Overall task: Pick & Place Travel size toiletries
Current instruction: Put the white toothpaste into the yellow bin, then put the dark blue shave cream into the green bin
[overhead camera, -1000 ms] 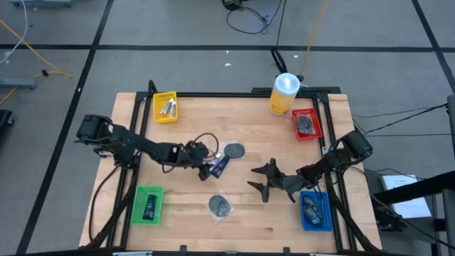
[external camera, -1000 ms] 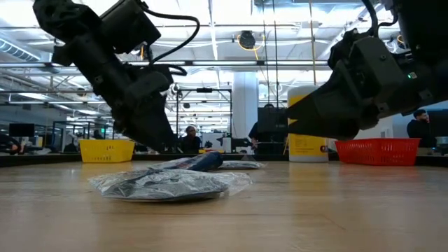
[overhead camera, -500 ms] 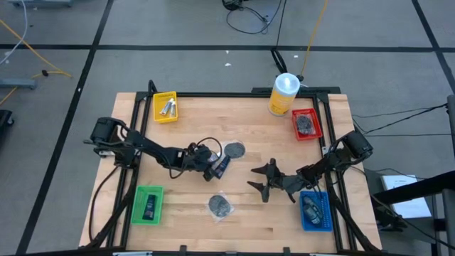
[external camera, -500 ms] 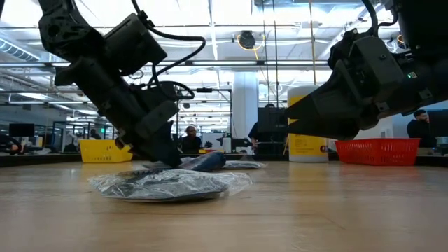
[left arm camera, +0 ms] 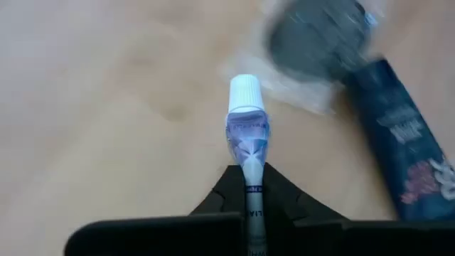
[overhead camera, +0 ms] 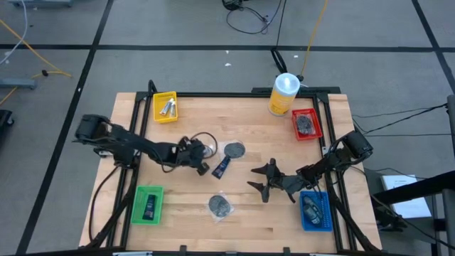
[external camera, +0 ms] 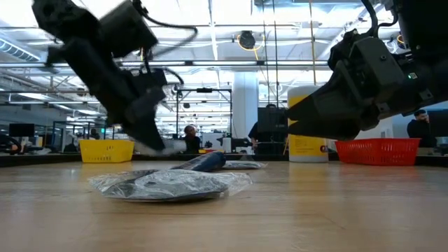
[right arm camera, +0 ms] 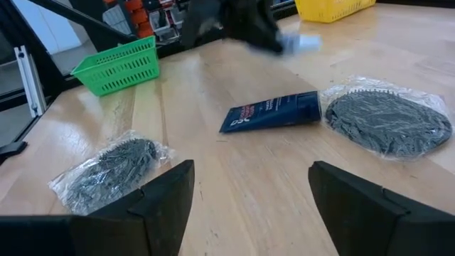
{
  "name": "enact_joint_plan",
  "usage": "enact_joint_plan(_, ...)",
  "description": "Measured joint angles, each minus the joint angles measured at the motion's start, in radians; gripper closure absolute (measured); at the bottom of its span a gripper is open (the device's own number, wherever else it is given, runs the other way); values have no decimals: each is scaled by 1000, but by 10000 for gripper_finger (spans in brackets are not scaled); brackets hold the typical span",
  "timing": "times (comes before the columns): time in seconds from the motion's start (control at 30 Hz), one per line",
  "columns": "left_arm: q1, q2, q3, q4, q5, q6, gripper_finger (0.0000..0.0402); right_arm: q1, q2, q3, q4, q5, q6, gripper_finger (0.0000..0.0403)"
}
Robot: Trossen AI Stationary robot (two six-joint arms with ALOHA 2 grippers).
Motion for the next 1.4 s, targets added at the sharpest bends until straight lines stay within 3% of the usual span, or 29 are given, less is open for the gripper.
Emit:
enact_joint_plan(0.13, 17, -178, 0, -185, -119, -5, 373, 0, 0, 0, -2, 0, 0, 136)
enact_joint_plan(0.27, 89, -360, 0, -331, -152, -5, 357, 0, 0, 0, -5, 0, 8, 136)
enact_joint_plan(0.4, 222, -494, 0, -472, -175, 16, 363, 0, 0, 0, -5, 0, 11, 136)
enact_joint_plan(0.53, 409, -552, 0, -559, -189, 26, 375, 0, 0, 0, -5, 0, 11, 136)
enact_joint_plan(0.77, 709, -502, -32, -461, -120, 140, 373, 0, 0, 0, -5, 0, 10, 136)
enact_joint_plan(0.9, 825, -435, -44, -345, -8, 208, 351, 0, 0, 0, -5, 0, 7, 136)
enact_joint_plan(1.03, 892, -352, -47, -289, 70, 233, 324, 0, 0, 0, -5, 0, 7, 136)
enact_joint_plan(1.27, 955, -226, -47, -270, 70, 237, 265, 0, 0, 0, -5, 0, 7, 136)
enact_joint_plan(1.4, 972, -216, -44, -267, 74, 286, 226, 0, 0, 0, -5, 0, 7, 136)
